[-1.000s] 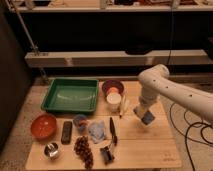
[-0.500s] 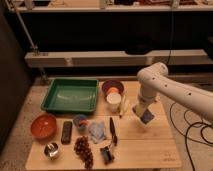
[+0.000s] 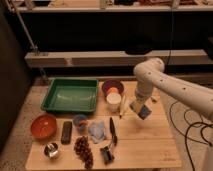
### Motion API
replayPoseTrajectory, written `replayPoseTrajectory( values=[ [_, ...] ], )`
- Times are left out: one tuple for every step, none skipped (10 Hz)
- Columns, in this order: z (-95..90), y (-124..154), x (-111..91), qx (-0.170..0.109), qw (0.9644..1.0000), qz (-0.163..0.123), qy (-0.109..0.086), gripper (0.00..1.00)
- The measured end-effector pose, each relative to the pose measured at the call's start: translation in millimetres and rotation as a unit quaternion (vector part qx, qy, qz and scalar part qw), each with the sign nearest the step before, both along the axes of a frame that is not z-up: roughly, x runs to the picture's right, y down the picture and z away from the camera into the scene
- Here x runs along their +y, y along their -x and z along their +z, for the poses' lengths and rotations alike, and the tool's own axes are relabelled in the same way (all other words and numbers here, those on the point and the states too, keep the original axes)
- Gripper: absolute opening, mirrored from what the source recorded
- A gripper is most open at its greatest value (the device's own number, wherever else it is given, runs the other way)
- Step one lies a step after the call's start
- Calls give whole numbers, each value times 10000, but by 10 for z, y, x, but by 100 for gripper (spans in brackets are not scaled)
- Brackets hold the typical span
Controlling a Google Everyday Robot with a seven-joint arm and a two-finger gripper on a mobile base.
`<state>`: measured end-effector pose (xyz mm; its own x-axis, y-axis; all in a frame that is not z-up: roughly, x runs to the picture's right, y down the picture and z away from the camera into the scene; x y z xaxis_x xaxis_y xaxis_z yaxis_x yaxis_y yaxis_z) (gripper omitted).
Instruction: Place sponge in paper cup
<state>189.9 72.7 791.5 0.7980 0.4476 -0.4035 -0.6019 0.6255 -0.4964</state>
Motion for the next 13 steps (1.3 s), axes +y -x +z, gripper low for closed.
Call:
replayPoseTrajectory(
  values=[
    [-41, 159, -177, -139, 9998, -141, 21, 20],
    [-106, 283, -299, -234, 9994, -237, 58, 20],
    [-136, 399, -382, -291, 9991, -291, 84, 20],
    [-133, 534, -440, -355, 9986, -369, 91, 20],
    [-146, 605, -465, -378, 9983, -431, 98, 20],
    [-160, 649, -497, -381, 9980, -488, 89, 20],
    [-172, 684, -514, -376, 9978, -536, 109, 20],
    [-150, 697, -499, -371, 9976, -565, 145, 20],
    [-90, 668, -456, -340, 9974, -612, 189, 20],
    [-37, 663, -396, -349, 9971, -627, 249, 20],
    [34, 691, -342, -372, 9964, -705, 290, 20],
    [61, 754, -328, -421, 9958, -760, 295, 20],
    [71, 802, -321, -462, 9953, -793, 300, 20]
  ],
)
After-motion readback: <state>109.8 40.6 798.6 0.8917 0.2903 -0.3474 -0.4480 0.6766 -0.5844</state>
